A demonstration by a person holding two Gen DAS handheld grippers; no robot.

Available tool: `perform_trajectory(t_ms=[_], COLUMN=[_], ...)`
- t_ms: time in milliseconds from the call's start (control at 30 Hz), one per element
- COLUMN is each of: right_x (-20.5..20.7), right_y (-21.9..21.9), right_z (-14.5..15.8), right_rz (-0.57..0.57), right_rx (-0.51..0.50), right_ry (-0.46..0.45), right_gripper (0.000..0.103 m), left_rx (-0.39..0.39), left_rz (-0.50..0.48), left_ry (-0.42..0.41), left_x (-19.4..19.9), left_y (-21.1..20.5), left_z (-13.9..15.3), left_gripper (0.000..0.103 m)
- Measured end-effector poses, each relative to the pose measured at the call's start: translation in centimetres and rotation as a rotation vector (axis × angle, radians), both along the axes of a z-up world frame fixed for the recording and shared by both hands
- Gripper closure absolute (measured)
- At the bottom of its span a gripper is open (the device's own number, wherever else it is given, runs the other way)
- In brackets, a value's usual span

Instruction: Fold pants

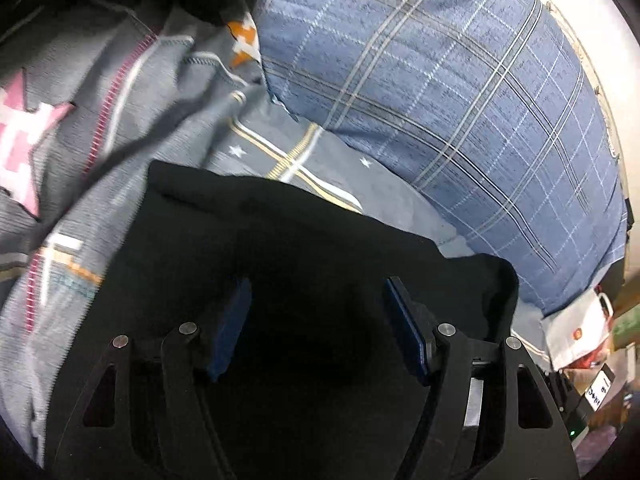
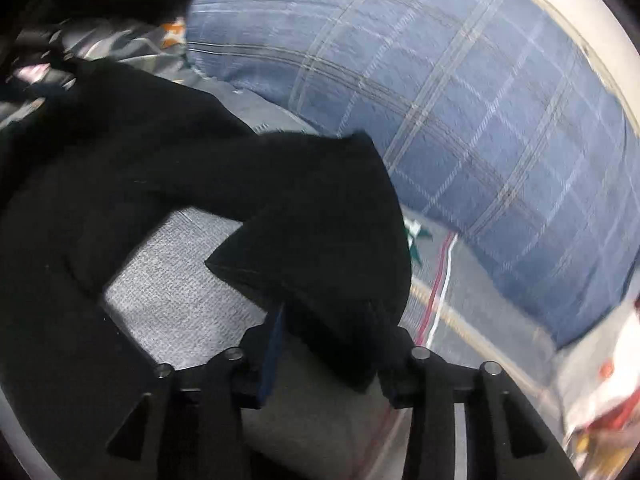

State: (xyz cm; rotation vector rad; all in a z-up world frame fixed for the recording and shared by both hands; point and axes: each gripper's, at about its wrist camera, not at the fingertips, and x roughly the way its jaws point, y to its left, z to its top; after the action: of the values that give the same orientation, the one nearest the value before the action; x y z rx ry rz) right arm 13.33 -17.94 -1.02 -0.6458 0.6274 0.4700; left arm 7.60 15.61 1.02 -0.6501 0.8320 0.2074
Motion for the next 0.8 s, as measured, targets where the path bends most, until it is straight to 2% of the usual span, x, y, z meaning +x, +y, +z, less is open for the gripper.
perform_trajectory(t_ms=[133, 200, 267, 367, 400, 433, 467, 533, 567, 633, 667, 733, 800], right_x=[-0.2, 0.8, 1.5, 2.2, 2.4, 2.9, 3.4, 3.6, 3.5, 3.2, 2.5, 1.8, 1.0], right_y=[1.1, 1.7, 1.1, -0.1, -0.6, -0.9, -1.7, -3.5, -5.0, -6.8, -8.2, -9.6, -10.5], right_z=[-0.2, -1.3, -1.2, -1.4, -1.4, -1.3, -1.2, -0.1, 1.2, 3.2, 5.0, 7.1, 9.5], right_rz=[0.144, 0.179, 0.19, 0.172, 0.143, 0.092, 0.014, -0.065, -0.109, -0.147, -0.16, -0.169, -0.146], right_rx=[-0.05, -0.096, -0.052, 0.019, 0.041, 0.068, 0.108, 0.208, 0.323, 0.473, 0.581, 0.7, 0.841], right_ry=[-0.014, 0.026, 0.017, 0.067, 0.071, 0.083, 0.118, 0.096, 0.102, 0.124, 0.137, 0.168, 0.241], right_gripper=[0.04, 0.04, 0.036, 0.036, 0.041, 0.077, 0.095, 0.095, 0.095, 0.095, 0.095, 0.095, 0.095], left_rx=[-0.04, -0.045, -0.046, -0.066, -0.073, -0.077, -0.081, -0.085, -0.086, -0.087, -0.087, -0.087, -0.086], left_rz=[-0.045, -0.053, -0.054, -0.043, -0.041, -0.039, -0.037, -0.037, -0.037, -0.037, -0.038, -0.039, -0.039], left_ry=[0.043, 0.057, 0.06, 0.062, 0.061, 0.061, 0.062, 0.062, 0.062, 0.065, 0.068, 0.072, 0.076], left_x=[0.7, 0.8, 0.8, 0.8, 0.8, 0.7, 0.7, 0.6, 0.6, 0.6, 0.6, 0.7, 0.8], left_y=[-0.9, -1.2, -1.3, -1.1, -1.0, -1.0, -0.9, -0.8, -0.7, -0.6, -0.7, -0.6, -0.5], left_z=[-0.9, -1.2, -1.2, -1.5, -1.6, -1.6, -1.7, -1.7, -1.7, -1.8, -1.8, -2.0, -2.0], left_gripper=[0.036, 0.036, 0.036, 0.036, 0.036, 0.036, 0.036, 0.036, 0.036, 0.036, 0.036, 0.036, 0.036])
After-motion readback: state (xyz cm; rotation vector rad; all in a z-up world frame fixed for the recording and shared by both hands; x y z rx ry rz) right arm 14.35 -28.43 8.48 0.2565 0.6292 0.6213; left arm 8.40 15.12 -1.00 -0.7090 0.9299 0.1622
